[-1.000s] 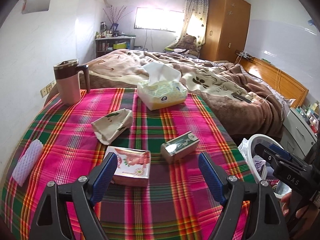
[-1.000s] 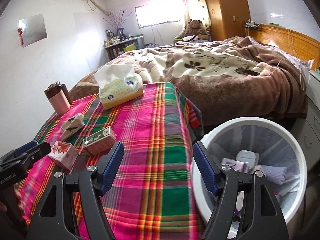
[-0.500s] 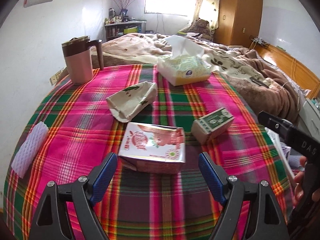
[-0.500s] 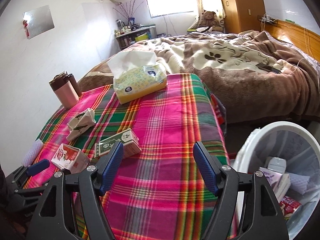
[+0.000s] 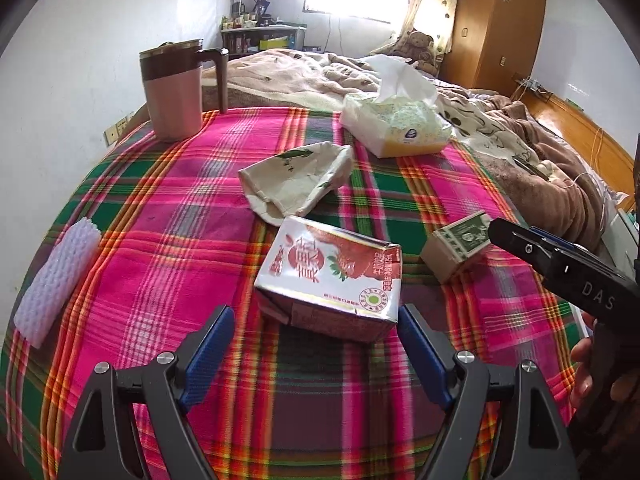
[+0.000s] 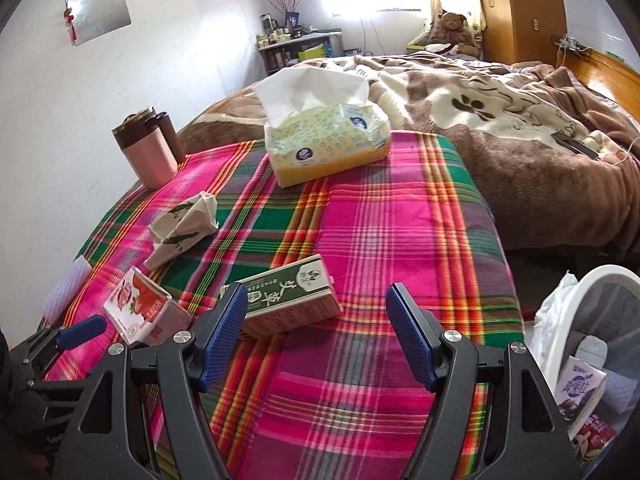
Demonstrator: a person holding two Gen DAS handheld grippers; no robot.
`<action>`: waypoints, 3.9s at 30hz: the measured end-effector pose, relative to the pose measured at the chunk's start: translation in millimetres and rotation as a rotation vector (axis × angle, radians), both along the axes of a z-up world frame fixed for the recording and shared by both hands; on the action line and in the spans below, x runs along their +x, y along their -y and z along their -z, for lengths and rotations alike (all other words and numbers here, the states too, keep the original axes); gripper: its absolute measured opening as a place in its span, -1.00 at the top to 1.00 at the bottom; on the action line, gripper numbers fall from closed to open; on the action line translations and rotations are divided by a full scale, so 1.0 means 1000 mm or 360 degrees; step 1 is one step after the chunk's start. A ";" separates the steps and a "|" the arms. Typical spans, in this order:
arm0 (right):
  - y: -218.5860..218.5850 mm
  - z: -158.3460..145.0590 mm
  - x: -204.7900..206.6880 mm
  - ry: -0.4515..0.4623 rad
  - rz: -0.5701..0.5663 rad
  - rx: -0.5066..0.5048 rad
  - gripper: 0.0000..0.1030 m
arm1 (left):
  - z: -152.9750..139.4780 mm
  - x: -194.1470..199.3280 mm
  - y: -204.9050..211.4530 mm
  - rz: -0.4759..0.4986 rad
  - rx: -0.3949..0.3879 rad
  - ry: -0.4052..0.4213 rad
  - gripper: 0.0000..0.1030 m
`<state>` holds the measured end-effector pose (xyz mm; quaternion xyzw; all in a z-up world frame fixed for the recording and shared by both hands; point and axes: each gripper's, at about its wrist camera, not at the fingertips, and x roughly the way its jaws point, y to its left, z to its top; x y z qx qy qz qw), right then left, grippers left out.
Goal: Collect trash
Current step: 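Move left tool to the red strawberry juice box while right tool reaches the green box, then close right tool on the green herbal box while left tool closes on the strawberry box, then carry the strawberry box and green box with both tools over the white bin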
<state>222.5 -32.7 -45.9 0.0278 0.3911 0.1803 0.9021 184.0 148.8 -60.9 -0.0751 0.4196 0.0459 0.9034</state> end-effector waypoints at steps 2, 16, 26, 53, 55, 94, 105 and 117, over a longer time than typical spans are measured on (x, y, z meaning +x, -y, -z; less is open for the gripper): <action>-0.004 0.004 0.001 -0.0019 -0.0013 -0.0016 -0.42 | 0.000 -0.002 -0.007 -0.0034 0.0014 -0.0005 -0.60; -0.008 0.003 0.008 -0.0108 0.0051 0.0084 -0.42 | -0.013 -0.011 -0.064 -0.0270 -0.0003 0.0056 -0.60; -0.025 0.008 0.028 -0.0156 0.0224 0.0074 -0.42 | -0.023 0.016 -0.057 -0.0191 -0.0177 0.0109 -0.60; -0.008 0.019 0.007 -0.0199 0.0195 -0.0195 -0.42 | 0.008 0.044 -0.057 -0.0229 -0.0138 -0.0052 -0.60; -0.006 0.020 0.008 -0.0209 0.0210 -0.0182 -0.42 | 0.009 0.045 -0.058 -0.0230 -0.0151 -0.0055 -0.52; 0.010 0.004 -0.026 -0.0079 0.0163 -0.0084 0.36 | 0.009 0.015 -0.026 -0.0161 -0.0042 -0.0070 -0.22; 0.018 -0.001 -0.034 -0.0050 0.0165 -0.0054 0.36 | -0.009 0.001 -0.017 -0.0125 -0.0036 0.0044 -0.08; 0.053 -0.028 -0.059 0.0072 0.0244 -0.0016 0.36 | -0.050 -0.023 0.034 0.0070 -0.0021 0.0206 -0.08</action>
